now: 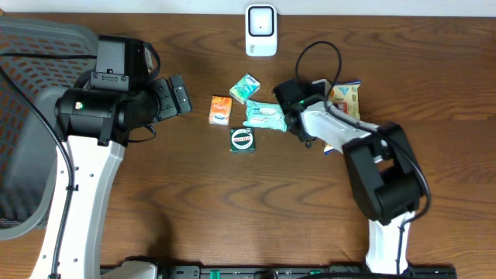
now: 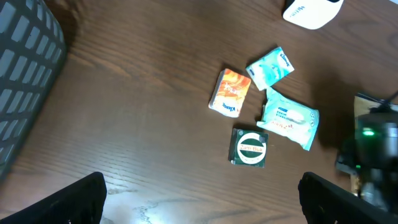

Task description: Scan the item barcode

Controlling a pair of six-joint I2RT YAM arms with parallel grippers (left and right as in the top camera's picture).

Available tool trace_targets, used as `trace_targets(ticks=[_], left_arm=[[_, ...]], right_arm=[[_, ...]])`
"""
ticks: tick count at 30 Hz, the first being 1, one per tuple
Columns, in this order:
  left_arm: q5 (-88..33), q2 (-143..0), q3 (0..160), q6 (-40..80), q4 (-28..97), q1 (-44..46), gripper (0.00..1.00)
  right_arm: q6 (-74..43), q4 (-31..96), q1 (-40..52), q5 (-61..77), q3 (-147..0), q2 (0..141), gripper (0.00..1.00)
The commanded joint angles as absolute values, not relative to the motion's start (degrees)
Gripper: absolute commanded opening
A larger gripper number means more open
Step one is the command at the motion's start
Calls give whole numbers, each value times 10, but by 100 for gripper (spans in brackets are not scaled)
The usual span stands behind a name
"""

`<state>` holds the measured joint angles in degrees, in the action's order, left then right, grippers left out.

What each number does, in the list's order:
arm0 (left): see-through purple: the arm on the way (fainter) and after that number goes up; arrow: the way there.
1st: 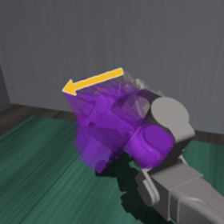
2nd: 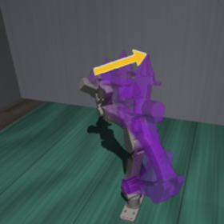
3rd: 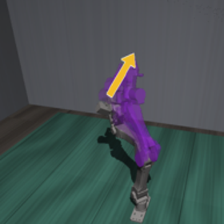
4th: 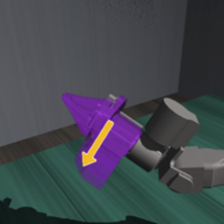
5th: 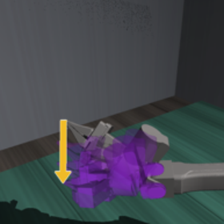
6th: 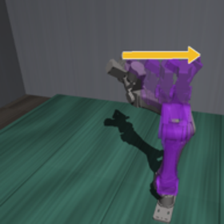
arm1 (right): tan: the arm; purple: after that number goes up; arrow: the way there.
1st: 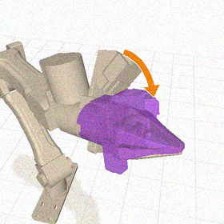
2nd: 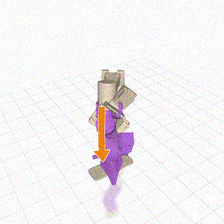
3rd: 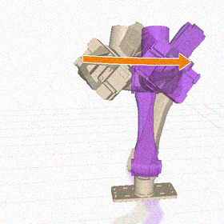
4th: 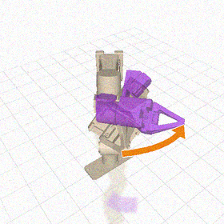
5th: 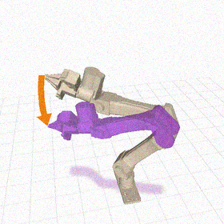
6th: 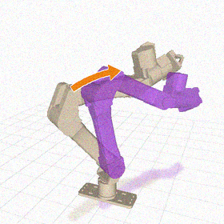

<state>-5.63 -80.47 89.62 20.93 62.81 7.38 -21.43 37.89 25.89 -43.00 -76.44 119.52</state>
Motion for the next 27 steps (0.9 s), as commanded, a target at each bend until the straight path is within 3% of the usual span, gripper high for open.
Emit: trace_targets(ticks=[1, 9, 19, 27], left_arm=[[-53, -805, 903, 206, 630, 71, 98], [-53, -805, 903, 206, 630, 71, 98], [-53, -805, 903, 206, 630, 71, 98], [-53, -805, 903, 206, 630, 71, 97]], right_arm=[[-222, 375, 248, -280, -766, 1135, 1], [-222, 355, 160, 20, -768, 1013, 1], [-114, 349, 30, 482, -761, 1066, 1], [-110, 349, -28, 542, -761, 1149, 1]])
